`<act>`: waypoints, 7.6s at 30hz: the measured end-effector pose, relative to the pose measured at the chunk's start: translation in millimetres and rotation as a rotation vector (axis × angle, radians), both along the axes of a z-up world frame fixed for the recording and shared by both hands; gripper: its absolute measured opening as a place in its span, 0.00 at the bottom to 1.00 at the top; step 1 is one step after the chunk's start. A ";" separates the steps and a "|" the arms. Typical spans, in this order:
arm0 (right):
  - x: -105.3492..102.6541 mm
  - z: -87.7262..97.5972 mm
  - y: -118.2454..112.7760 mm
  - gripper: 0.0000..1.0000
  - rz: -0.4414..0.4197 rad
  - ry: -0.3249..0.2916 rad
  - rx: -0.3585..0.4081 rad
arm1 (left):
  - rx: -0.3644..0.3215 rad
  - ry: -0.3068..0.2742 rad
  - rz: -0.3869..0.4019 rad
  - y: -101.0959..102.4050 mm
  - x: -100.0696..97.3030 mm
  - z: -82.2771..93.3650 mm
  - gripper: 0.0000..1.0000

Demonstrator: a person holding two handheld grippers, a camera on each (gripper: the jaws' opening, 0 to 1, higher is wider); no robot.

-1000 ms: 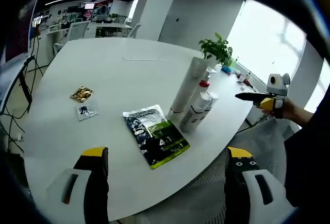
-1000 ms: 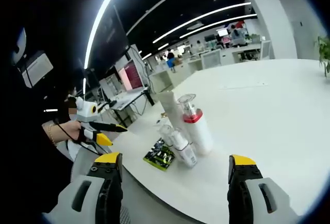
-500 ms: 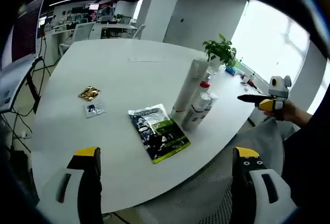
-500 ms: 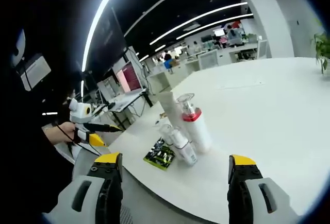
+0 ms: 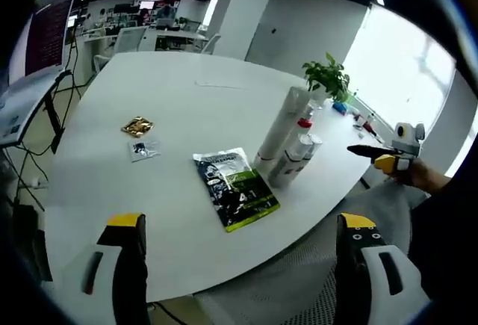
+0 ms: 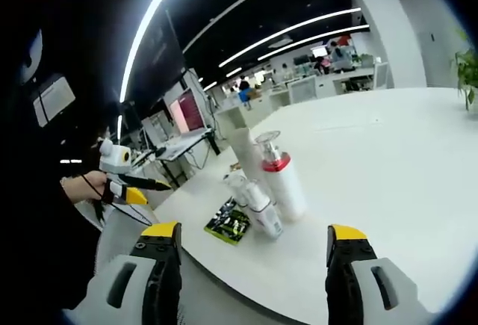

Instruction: Arrange the skincare products in the storage area until every visible bottle or jar stands upright without overlapping.

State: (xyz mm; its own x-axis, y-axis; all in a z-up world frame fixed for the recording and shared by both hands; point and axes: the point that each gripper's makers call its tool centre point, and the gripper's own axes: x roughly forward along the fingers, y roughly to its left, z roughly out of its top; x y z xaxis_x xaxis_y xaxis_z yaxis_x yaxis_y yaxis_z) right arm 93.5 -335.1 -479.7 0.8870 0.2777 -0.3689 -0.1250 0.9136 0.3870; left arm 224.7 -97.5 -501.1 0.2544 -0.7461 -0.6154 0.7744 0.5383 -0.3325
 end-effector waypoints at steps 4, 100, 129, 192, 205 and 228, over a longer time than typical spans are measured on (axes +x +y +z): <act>2.0 0.1 0.7 0.80 -0.005 0.006 0.011 | 0.006 0.000 -0.008 -3.6 0.9 0.9 0.99; 0.4 -8.3 -14.7 0.70 -0.087 0.046 0.109 | 0.426 -0.072 0.467 -37.7 209.7 -110.7 0.41; 0.0 -6.6 -10.0 0.69 -0.064 0.036 0.085 | 0.348 -0.087 0.388 -38.3 192.6 -95.5 0.35; -2.8 -3.2 -6.6 0.67 -0.026 0.004 0.047 | 0.363 -0.009 0.290 -2.5 81.0 -97.2 0.36; -3.1 -3.9 -7.4 0.67 -0.026 0.004 0.039 | 0.418 0.039 0.255 0.9 59.9 -112.7 0.36; -3.9 -8.4 -12.5 0.65 -0.026 0.009 0.039 | 0.455 0.027 0.234 -0.1 50.1 -118.6 0.38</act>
